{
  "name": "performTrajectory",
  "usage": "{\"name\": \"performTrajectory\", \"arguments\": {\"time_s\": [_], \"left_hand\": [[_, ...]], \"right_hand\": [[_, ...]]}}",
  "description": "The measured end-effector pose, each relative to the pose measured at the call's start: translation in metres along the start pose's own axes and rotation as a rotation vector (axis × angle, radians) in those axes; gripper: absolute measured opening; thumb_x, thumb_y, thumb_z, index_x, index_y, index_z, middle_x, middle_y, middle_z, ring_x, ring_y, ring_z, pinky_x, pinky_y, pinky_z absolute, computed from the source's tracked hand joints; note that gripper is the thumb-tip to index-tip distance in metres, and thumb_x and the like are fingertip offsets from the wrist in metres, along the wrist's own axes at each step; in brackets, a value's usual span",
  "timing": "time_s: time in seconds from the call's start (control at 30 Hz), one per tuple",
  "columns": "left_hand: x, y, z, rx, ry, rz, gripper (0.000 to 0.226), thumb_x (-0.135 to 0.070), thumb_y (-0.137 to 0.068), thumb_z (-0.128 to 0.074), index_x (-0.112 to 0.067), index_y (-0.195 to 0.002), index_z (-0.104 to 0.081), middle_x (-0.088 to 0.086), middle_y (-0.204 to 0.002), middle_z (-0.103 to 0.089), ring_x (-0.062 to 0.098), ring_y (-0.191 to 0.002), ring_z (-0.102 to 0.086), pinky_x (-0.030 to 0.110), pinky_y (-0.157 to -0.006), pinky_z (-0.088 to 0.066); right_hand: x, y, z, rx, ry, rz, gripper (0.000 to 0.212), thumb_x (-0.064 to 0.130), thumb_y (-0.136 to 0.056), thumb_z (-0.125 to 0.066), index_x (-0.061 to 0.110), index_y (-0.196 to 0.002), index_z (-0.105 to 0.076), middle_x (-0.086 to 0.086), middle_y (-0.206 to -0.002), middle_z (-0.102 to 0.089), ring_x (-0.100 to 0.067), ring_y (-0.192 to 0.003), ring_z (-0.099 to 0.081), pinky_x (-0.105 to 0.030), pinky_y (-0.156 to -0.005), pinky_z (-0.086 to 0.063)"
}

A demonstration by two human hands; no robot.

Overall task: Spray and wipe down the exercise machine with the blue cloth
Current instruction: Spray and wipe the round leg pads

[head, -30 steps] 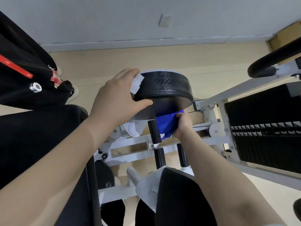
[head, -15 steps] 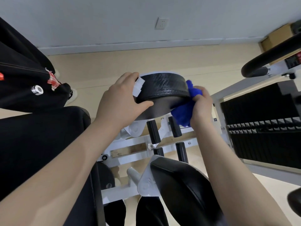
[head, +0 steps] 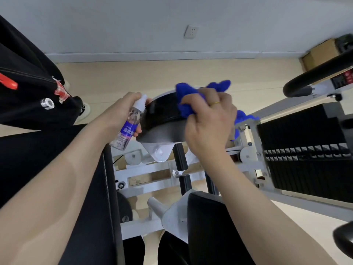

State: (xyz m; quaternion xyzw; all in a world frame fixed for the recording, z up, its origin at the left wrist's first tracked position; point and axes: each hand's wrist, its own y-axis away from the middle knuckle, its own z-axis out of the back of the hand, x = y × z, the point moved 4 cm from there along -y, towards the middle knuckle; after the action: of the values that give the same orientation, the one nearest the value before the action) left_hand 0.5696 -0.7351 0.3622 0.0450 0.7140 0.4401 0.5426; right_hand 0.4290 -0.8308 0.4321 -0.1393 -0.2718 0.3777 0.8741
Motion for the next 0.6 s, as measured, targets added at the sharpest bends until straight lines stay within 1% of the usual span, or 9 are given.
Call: {"name": "performTrajectory", "arguments": {"time_s": [0.1, 0.2, 0.23, 0.33, 0.4, 0.47, 0.5, 0.57, 0.6], "left_hand": [[0.007, 0.005, 0.007, 0.082, 0.070, -0.006, 0.042, -0.042, -0.097, -0.023, -0.021, -0.093, -0.059, -0.002, -0.040, -0.053, 0.015, -0.034, -0.047, 0.018, -0.036, -0.039], [0.014, 0.011, 0.015, 0.122, 0.132, -0.026, 0.049, -0.038, -0.098, -0.015, -0.018, -0.102, -0.059, -0.003, -0.042, -0.057, 0.015, -0.033, -0.044, 0.017, -0.036, -0.037], [0.015, 0.014, 0.016, 0.132, 0.140, -0.035, 0.049, -0.037, -0.098, -0.015, -0.018, -0.104, -0.060, -0.002, -0.045, -0.059, 0.016, -0.033, -0.045, 0.017, -0.036, -0.037], [0.021, 0.011, 0.019, 0.169, 0.181, -0.053, 0.050, -0.036, -0.097, -0.015, -0.018, -0.107, -0.060, -0.004, -0.067, -0.069, 0.018, -0.035, -0.046, 0.019, -0.037, -0.038], [0.025, 0.009, 0.023, 0.169, 0.174, -0.037, 0.049, -0.036, -0.097, -0.016, -0.017, -0.105, -0.060, 0.002, -0.064, -0.066, 0.019, -0.035, -0.045, 0.020, -0.038, -0.038], [0.025, 0.006, 0.026, 0.176, 0.147, -0.035, 0.048, -0.037, -0.096, -0.016, -0.015, -0.105, -0.058, 0.009, -0.054, -0.052, 0.021, -0.036, -0.044, 0.021, -0.039, -0.037], [0.025, 0.006, 0.028, 0.191, 0.147, -0.034, 0.048, -0.036, -0.096, -0.016, -0.016, -0.103, -0.060, 0.008, -0.053, -0.048, 0.020, -0.036, -0.044, 0.020, -0.040, -0.036], [0.023, 0.007, 0.030, 0.219, 0.153, -0.035, 0.048, -0.035, -0.095, -0.016, -0.020, -0.093, -0.062, 0.006, -0.050, -0.049, 0.019, -0.034, -0.042, 0.018, -0.040, -0.035], [0.023, 0.006, 0.031, 0.227, 0.141, -0.041, 0.048, -0.035, -0.095, -0.015, -0.021, -0.090, -0.061, 0.004, -0.047, -0.051, 0.018, -0.033, -0.042, 0.017, -0.040, -0.034]], "right_hand": [[0.024, 0.012, -0.008, 0.044, 0.125, 0.294, 0.026, 0.013, -0.066, -0.047, 0.019, -0.078, -0.069, -0.002, -0.094, -0.069, -0.028, -0.089, -0.046, -0.036, -0.073, -0.032], [0.025, 0.010, -0.008, -0.011, 0.193, 0.499, 0.019, 0.011, -0.068, -0.053, 0.020, -0.075, -0.068, -0.002, -0.091, -0.070, -0.028, -0.086, -0.049, -0.035, -0.070, -0.035], [0.026, 0.003, -0.008, -0.011, 0.214, 0.484, 0.018, 0.011, -0.068, -0.053, 0.019, -0.075, -0.068, -0.002, -0.090, -0.070, -0.029, -0.083, -0.052, -0.034, -0.068, -0.036], [0.042, -0.005, -0.014, -0.016, 0.263, 0.306, 0.017, 0.008, -0.064, -0.050, 0.016, -0.069, -0.065, -0.004, -0.080, -0.067, -0.030, -0.070, -0.056, -0.034, -0.063, -0.035], [0.061, 0.014, -0.027, -0.019, 0.304, 0.399, 0.020, 0.004, -0.068, -0.045, 0.016, -0.064, -0.061, -0.006, -0.074, -0.064, -0.027, -0.068, -0.052, -0.035, -0.062, -0.029], [0.071, 0.036, -0.042, -0.030, 0.342, 0.550, 0.026, 0.002, -0.077, -0.040, 0.014, -0.065, -0.060, -0.007, -0.076, -0.064, -0.027, -0.077, -0.046, -0.036, -0.065, -0.029], [0.072, 0.045, -0.050, -0.020, 0.370, 0.604, 0.026, 0.003, -0.079, -0.041, 0.013, -0.066, -0.061, -0.008, -0.078, -0.065, -0.027, -0.081, -0.044, -0.037, -0.068, -0.030], [0.071, 0.062, -0.073, 0.082, 0.496, 0.751, 0.020, 0.009, -0.079, -0.048, 0.015, -0.071, -0.066, -0.007, -0.082, -0.066, -0.027, -0.090, -0.042, -0.038, -0.075, -0.031], [0.071, 0.074, -0.084, 0.181, 0.575, 0.850, 0.019, 0.013, -0.077, -0.051, 0.017, -0.074, -0.069, -0.005, -0.084, -0.067, -0.028, -0.094, -0.044, -0.038, -0.079, -0.031]]}}
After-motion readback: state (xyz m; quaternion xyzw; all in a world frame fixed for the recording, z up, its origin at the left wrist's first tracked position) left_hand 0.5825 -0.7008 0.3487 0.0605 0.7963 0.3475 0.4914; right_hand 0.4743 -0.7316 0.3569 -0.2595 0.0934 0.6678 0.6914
